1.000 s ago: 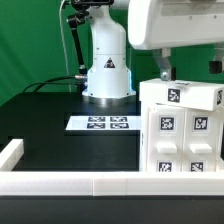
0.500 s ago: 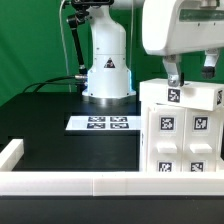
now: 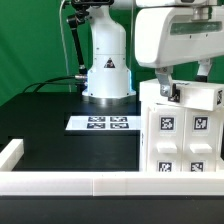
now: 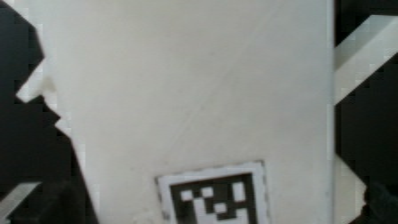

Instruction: Assemble cabinet

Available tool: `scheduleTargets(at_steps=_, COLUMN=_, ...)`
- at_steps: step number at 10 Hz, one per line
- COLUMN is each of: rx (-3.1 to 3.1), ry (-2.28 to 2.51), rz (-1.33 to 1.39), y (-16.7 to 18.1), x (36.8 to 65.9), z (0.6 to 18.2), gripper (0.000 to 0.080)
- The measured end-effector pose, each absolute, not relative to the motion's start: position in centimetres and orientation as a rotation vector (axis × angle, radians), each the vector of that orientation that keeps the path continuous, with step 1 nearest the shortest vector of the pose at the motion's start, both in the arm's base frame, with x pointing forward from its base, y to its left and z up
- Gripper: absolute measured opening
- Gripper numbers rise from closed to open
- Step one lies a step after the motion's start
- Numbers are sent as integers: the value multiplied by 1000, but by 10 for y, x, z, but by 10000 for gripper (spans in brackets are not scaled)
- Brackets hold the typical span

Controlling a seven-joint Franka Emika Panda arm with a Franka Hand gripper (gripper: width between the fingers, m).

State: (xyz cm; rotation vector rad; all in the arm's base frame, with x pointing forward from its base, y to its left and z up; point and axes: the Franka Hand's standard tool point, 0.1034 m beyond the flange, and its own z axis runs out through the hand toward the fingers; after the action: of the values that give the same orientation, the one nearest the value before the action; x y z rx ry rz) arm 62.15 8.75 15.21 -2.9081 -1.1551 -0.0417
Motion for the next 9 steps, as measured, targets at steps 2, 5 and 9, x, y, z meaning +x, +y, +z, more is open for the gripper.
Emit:
scheduleTargets(at_steps=2, rx=-2909, ry=-1153, rz=-42, y=87, x=622, z=152, gripper=592)
scheduleTargets(at_steps=5, rx=-2934, ry=-1085, rz=-42, y=87, x=622, z=152, gripper=558)
scheduleTargets(at_steps=9, rx=-3066, ry=-585, rz=-51, y=85, x=623, z=152, gripper=558)
